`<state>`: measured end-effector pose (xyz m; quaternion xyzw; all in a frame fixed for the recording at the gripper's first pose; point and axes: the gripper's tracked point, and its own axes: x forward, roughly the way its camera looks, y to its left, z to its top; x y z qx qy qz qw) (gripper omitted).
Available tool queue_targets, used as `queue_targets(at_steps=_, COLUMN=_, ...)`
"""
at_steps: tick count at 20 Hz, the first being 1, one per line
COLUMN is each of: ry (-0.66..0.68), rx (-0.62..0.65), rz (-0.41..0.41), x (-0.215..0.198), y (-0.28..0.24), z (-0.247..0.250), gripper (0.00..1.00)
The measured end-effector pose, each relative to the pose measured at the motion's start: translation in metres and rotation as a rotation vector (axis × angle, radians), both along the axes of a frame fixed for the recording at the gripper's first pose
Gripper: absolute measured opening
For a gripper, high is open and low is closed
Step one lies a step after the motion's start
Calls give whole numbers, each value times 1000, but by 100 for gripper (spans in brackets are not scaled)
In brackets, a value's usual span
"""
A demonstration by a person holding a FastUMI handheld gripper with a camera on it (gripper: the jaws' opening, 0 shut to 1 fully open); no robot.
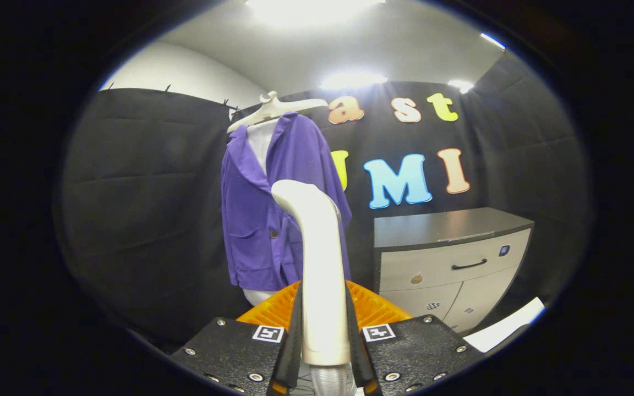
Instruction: Iron the clothes twice with a garment steamer, once on the left side and once on the right side.
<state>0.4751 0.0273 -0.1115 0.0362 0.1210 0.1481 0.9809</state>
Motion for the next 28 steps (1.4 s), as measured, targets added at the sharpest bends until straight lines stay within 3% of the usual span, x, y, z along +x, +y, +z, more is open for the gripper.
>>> queue_targets(at_steps=10, ry=-88, rx=12, rz=-242, x=-19, y=-153, z=33, gripper=37)
queue_targets(at_steps=28, ry=-52, rx=17, rz=-184, x=-37, y=-159, z=23, gripper=38)
